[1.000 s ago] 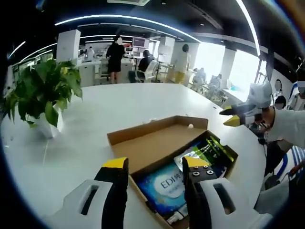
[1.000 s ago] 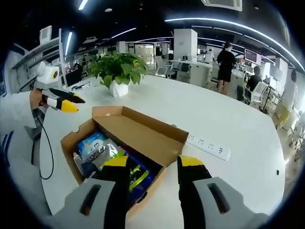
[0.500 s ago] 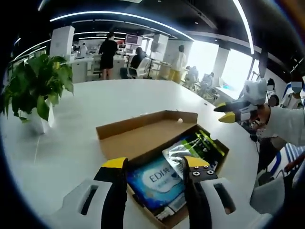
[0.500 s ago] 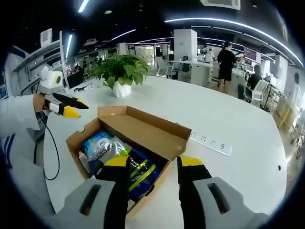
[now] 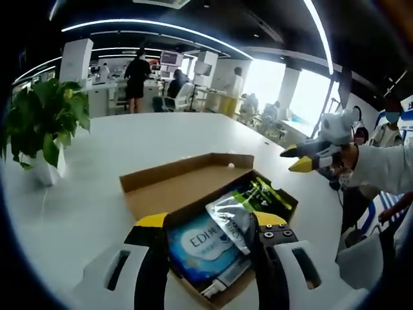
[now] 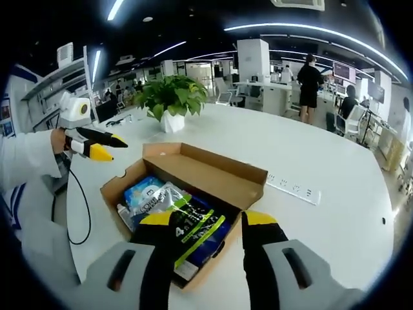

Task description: Operate the shoe box by opening the lid, removing the specified soft item, and placing it in the target area until the item is outside and the box remains undamaged.

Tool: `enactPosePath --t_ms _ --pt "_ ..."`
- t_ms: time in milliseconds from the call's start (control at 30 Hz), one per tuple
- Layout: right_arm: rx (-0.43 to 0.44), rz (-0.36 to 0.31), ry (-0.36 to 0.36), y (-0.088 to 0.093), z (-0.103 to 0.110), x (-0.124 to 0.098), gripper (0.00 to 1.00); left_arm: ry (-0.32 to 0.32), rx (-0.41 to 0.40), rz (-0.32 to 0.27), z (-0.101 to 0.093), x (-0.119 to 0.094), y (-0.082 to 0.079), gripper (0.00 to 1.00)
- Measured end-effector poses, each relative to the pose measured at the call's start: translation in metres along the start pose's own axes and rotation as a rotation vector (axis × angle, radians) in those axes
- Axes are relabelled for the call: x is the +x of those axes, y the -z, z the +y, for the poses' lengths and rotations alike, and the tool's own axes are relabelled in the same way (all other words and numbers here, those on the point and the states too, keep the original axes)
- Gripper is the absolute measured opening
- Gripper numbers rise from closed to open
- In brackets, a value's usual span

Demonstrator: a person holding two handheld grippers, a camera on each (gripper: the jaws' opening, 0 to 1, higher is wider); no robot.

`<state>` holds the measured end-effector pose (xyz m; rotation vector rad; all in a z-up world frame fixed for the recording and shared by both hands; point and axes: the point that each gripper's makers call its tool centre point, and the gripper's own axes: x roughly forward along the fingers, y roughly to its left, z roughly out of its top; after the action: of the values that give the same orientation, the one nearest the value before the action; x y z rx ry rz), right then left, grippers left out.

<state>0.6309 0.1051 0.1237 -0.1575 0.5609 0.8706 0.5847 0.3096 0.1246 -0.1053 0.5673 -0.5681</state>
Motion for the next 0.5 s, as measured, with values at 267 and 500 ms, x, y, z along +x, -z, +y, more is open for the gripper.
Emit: enactPosePath --t_ms 267,500 --pt "-0.004 0.018 -0.007 0.007 0.005 -0.001 0.37 0.021 -0.069 0.032 -0.004 0.005 0.013 0.48" --pt "0.01 0.068 -0.022 0.021 0.009 0.003 0.32 0.016 -0.137 0.093 -0.007 0.016 0.025 0.43"
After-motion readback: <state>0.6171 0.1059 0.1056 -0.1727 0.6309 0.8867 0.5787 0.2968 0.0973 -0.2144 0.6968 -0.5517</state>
